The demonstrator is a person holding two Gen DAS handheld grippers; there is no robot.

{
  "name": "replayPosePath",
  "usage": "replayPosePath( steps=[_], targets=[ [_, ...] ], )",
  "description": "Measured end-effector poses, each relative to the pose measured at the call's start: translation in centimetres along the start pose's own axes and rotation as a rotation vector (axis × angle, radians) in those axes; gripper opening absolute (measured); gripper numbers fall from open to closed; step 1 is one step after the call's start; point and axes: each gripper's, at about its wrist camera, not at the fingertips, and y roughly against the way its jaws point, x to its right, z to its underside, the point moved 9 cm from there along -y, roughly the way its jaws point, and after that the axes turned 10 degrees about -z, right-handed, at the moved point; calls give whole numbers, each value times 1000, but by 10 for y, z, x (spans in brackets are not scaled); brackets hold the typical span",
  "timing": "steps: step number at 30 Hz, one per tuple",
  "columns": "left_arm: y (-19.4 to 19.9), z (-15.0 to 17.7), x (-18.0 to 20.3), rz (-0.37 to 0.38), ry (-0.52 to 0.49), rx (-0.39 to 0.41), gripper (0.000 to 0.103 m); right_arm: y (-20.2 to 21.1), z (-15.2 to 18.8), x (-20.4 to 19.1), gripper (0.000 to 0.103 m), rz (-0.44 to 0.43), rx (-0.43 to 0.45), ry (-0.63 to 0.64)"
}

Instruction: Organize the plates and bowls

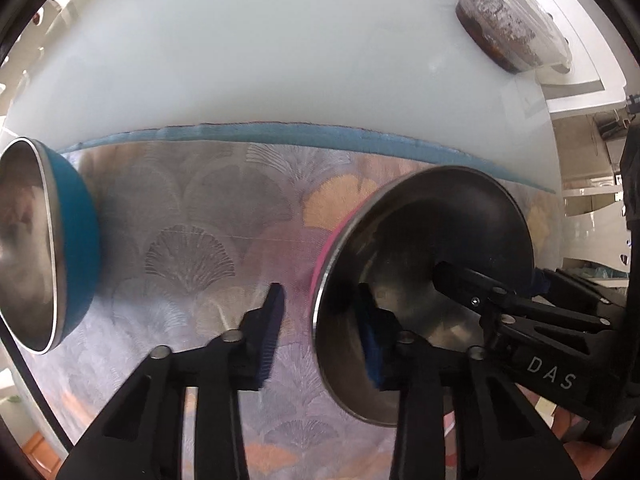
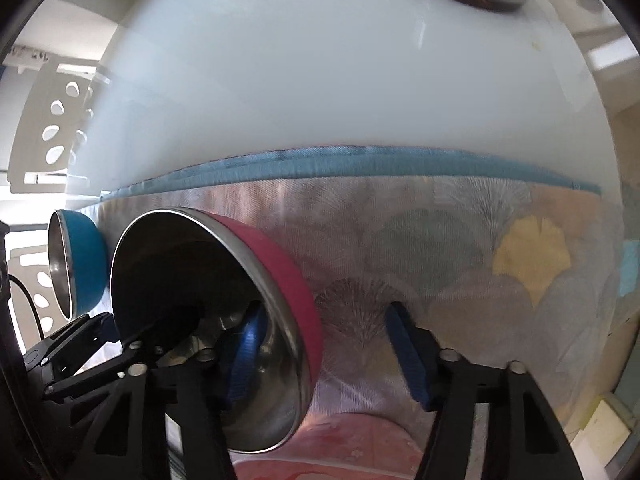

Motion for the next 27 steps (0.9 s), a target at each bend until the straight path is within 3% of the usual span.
replayPosePath(
  steps=[3,9,27],
  targets=[
    [1,-1,7,11,-8,10,19,-4,-1,-7,49,21,3,17],
    [3,2,12,-3,-2,35,18,-17,-5,-32,29,-12,6,17],
    [14,1,-6,14,9,36,17,-16,-9,-38,29,-7,5,15]
  ],
)
